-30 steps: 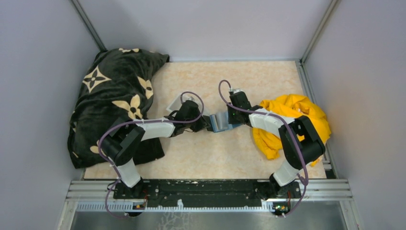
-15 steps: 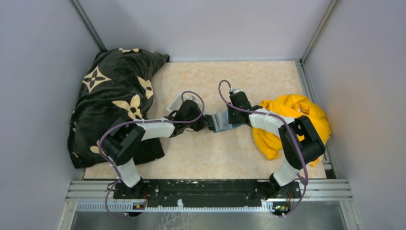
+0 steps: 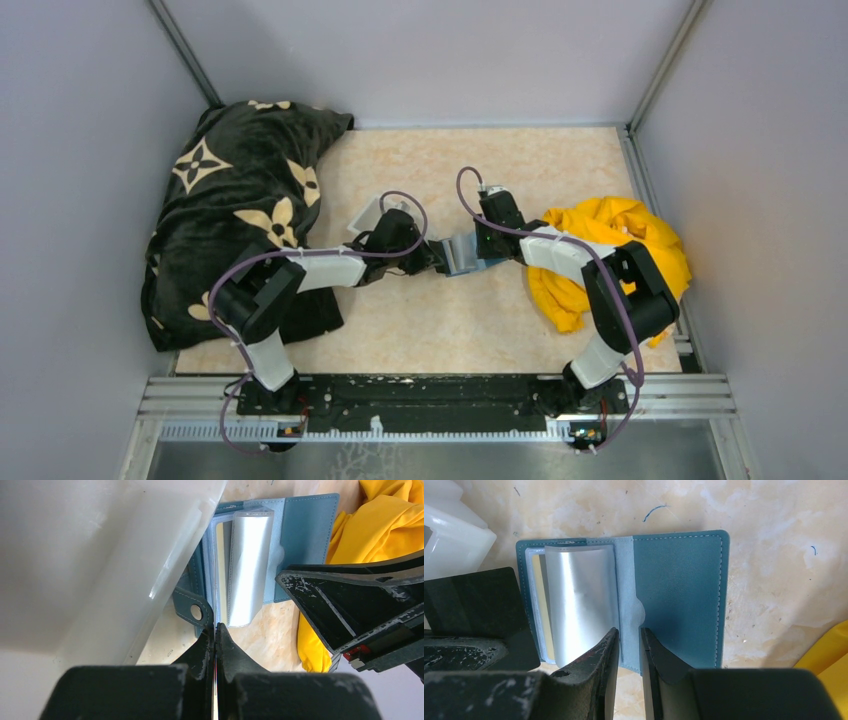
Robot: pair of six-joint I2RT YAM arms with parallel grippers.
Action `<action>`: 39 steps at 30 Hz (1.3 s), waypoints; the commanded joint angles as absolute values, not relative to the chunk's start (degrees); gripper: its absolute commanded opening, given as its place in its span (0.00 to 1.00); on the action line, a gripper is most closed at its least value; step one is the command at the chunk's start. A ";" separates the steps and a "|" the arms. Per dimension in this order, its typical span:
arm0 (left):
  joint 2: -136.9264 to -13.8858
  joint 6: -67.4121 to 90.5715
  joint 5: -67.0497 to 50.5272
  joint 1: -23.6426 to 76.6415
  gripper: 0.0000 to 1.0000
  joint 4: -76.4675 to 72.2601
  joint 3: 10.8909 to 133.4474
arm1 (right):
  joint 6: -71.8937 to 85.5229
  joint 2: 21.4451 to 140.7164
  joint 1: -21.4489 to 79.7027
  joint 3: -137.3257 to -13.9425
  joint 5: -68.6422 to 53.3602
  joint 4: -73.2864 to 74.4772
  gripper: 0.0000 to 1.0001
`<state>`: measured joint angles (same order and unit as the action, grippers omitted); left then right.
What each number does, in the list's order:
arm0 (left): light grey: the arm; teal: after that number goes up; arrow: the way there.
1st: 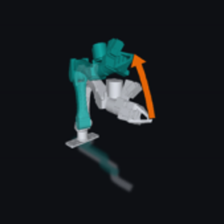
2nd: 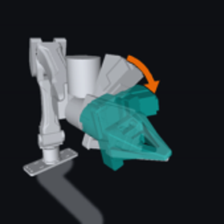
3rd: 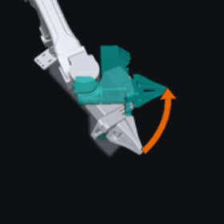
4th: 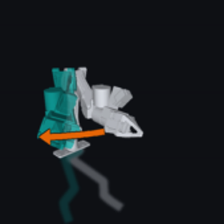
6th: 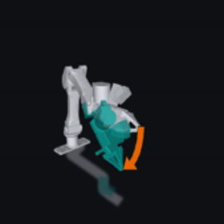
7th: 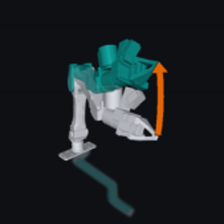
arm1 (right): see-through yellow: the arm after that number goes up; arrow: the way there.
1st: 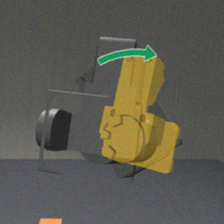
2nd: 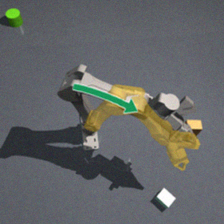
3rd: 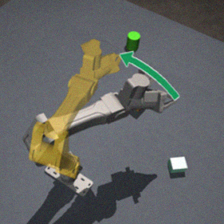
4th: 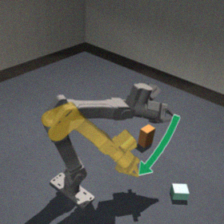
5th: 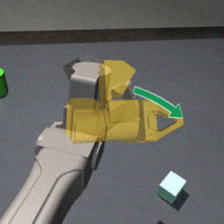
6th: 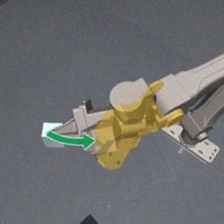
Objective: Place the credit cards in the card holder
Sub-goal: Insert the credit card into the card holder.
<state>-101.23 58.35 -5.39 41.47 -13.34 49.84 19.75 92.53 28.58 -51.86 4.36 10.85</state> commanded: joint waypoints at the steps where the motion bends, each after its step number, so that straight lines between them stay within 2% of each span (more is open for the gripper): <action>1: -102.85 58.07 -5.45 41.72 0.00 -13.98 50.08 | 20.13 93.04 28.04 -53.59 3.87 9.94 0.23; 17: -104.66 59.30 -5.76 42.10 0.00 -15.57 50.14 | 20.13 93.46 28.04 -53.26 3.63 9.68 0.23; 39: -105.21 65.20 -7.84 42.19 0.00 -25.64 46.48 | 20.13 93.59 27.99 -53.47 3.87 10.32 0.23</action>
